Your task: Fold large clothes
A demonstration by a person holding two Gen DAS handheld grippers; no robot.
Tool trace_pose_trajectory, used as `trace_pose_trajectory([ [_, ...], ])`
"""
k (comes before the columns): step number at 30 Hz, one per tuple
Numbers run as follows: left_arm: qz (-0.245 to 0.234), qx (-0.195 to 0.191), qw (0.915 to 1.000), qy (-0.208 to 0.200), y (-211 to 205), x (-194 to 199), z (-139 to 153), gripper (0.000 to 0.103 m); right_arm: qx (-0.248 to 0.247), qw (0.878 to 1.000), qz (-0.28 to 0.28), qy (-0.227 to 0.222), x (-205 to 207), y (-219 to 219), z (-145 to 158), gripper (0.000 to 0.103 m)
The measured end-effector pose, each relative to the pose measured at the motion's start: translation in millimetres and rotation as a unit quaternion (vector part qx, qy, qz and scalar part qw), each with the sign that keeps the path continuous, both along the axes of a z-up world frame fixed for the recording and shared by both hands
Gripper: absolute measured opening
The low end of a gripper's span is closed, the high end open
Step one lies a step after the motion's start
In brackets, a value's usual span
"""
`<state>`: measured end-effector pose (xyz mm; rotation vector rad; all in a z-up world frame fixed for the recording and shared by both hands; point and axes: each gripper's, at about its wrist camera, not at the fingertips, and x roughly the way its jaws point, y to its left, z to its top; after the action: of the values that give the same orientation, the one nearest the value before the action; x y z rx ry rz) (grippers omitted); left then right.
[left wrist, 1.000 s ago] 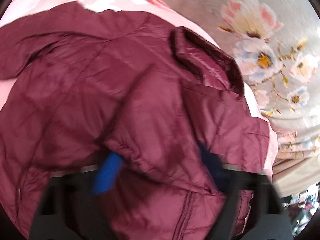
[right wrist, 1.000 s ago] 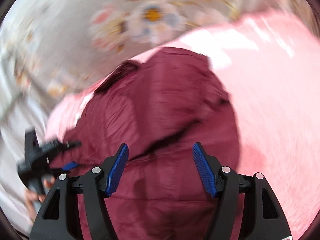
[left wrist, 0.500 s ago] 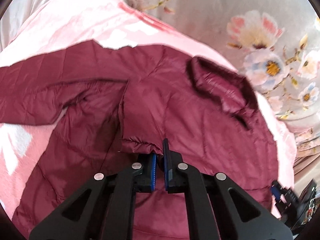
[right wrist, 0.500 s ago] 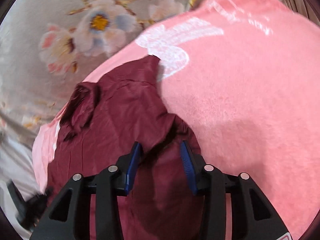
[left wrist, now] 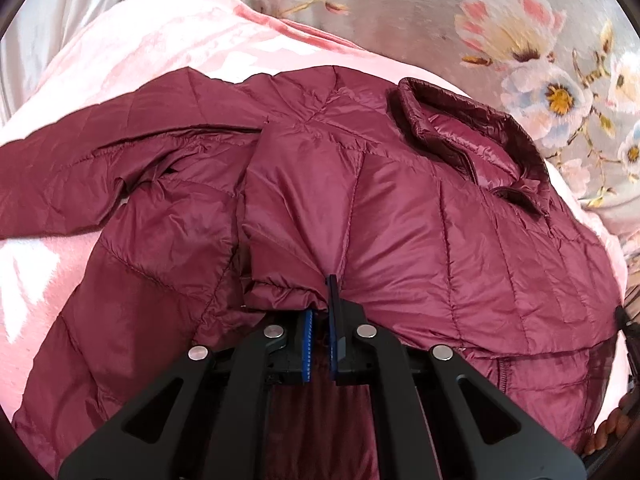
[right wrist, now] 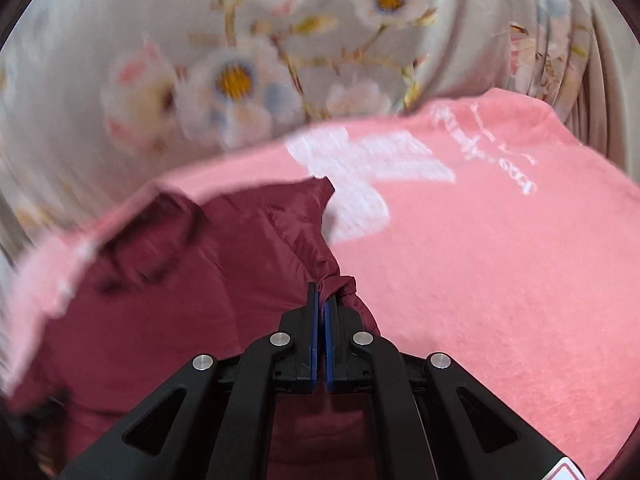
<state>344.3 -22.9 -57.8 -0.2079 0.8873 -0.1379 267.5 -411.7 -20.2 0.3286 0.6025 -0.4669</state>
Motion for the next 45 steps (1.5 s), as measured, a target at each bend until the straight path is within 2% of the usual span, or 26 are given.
trace_pose_trajectory([
  [2,-0.001,0.008,1.0,-0.003,-1,0,0,0.005,0.02,0.999,-0.006,0.041,6,-10,-20,0.001],
  [5,-0.001,0.019,0.9998,-0.006,-4,0,0,0.005,0.056,0.997,-0.012,0.061,7,-24,-35,0.001],
  [10,0.0,0.036,0.9993,-0.012,-7,0,0,0.005,-0.008,0.994,-0.01,0.107,19,-8,-35,0.001],
  [12,0.0,0.039,0.9991,-0.013,-8,-1,0,0.005,-0.006,0.995,-0.013,0.1,14,-7,-32,0.001],
  [14,-0.001,0.04,0.9991,-0.015,-8,-1,0,0.005,-0.01,0.997,-0.038,0.07,-2,-1,-18,0.004],
  [15,-0.001,0.039,0.9991,-0.016,-9,-2,0,0.005,-0.017,0.998,-0.044,0.039,-17,11,-6,0.012],
  [17,-0.002,0.035,0.9992,-0.016,-8,-2,0,0.005,-0.032,0.999,-0.005,0.001,-30,44,13,0.013],
  [19,-0.002,0.034,0.9993,-0.017,-8,-3,0,0.005,-0.036,0.997,0.067,-0.007,-22,82,20,0.013],
  [22,-0.001,0.029,0.9994,-0.018,-6,-3,0,0.006,-0.024,0.987,0.16,0.015,7,134,12,0.011],
  [24,0.0,0.024,0.9995,-0.018,-4,-3,-1,0.006,-0.029,0.981,0.19,0.041,26,159,1,0.011],
  [26,0.001,0.017,0.9997,-0.017,-2,-3,-1,0.006,-0.033,0.977,0.2,0.067,39,173,-14,0.011],
  [28,0.001,0.013,0.9998,-0.017,-1,-3,-2,0.007,-0.015,0.973,0.207,0.096,49,177,-32,0.007],
  [30,0.001,0.014,0.9998,-0.017,-1,-4,-2,0.007,-0.013,0.973,0.204,0.108,53,174,-43,0.004],
  [34,0.001,0.012,0.9998,-0.018,-2,-4,-2,0.007,-0.014,0.973,0.203,0.107,49,173,-52,0.002],
  [45,0.001,0.017,0.9997,-0.018,-2,-2,-3,0.006,-0.029,0.973,0.202,0.11,56,178,-54,0.001],
])
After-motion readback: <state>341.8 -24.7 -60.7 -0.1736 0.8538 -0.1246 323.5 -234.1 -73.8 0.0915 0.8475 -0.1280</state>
